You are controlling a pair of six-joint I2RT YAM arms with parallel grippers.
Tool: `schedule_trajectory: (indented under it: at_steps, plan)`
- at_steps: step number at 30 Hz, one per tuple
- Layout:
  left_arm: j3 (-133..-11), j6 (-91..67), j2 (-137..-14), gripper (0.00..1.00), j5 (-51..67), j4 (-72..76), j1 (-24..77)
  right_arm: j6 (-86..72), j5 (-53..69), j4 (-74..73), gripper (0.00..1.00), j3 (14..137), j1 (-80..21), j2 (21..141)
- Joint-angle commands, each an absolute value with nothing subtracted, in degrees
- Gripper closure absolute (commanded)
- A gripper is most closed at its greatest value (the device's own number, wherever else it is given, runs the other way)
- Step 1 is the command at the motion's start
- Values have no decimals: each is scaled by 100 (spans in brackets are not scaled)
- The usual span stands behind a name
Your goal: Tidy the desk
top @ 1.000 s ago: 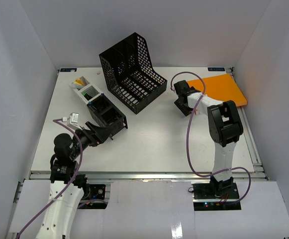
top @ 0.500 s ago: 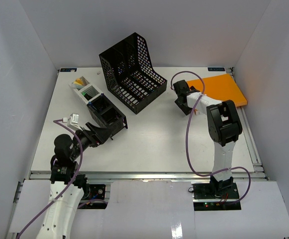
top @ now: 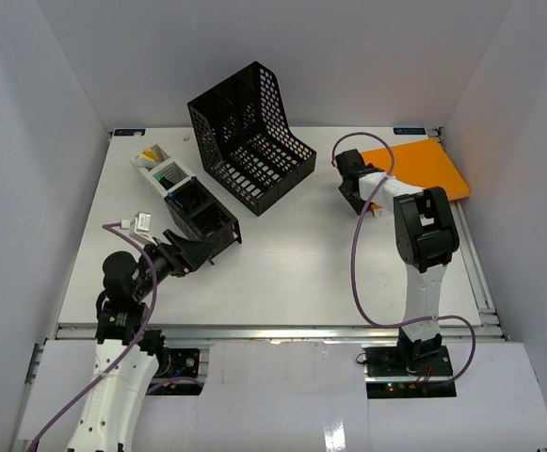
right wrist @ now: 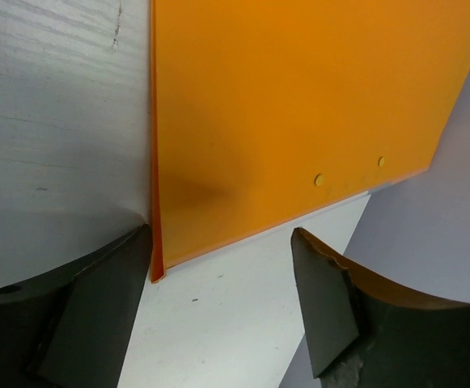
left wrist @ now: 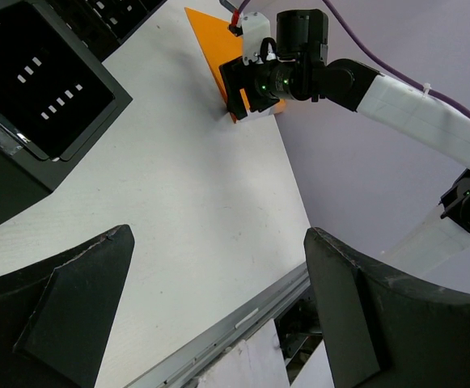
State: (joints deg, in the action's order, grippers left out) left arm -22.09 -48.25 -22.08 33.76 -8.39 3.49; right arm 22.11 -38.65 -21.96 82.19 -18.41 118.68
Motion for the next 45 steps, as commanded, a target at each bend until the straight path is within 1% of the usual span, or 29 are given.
schedule_trajectory:
  at_steps: [1,6,12,14,19,21,24,27,30,35,45]
  plan:
    - [-2153,-4906,-2347,2,3607,-503,325,2235,-4154,-2062,30,8311,-1570,11583]
    - [-2097,-4961,-2533,2,3794,-194,332,2358,-4200,-2013,32,8263,-1531,11242]
    - [-2057,-4982,-3202,2,4025,548,613,2467,-4201,-2005,33,8159,-1453,10809]
    - [-2151,-4971,-3524,2,3874,867,953,2505,-4192,-2007,33,8105,-1426,10662]
    - [-2433,-4939,-4381,2,2989,1480,2272,2553,-4133,-2013,34,8007,-1374,10453]
    - [-2628,-5004,-5050,2,2738,1875,2799,2566,-4106,-2013,34,7965,-1338,10399]
    - [-2960,-5152,-5897,2,2382,2301,3207,2585,-4074,-2005,34,7943,-1286,10376]
    - [-3686,-5292,-7009,2,2126,2510,3559,2593,-4023,-2013,34,7919,-1211,10325]
    - [-4590,-5457,-8068,2,1632,2344,3823,2601,-3963,-2013,34,7900,-1160,10274]
    - [-5658,-6158,-9562,2,1075,2287,3918,2603,-3862,-2004,34,7762,-1113,10163]
    - [-8616,-6409,-12257,2,913,1632,4008,2731,-3713,-1855,35,7618,-980,9981]
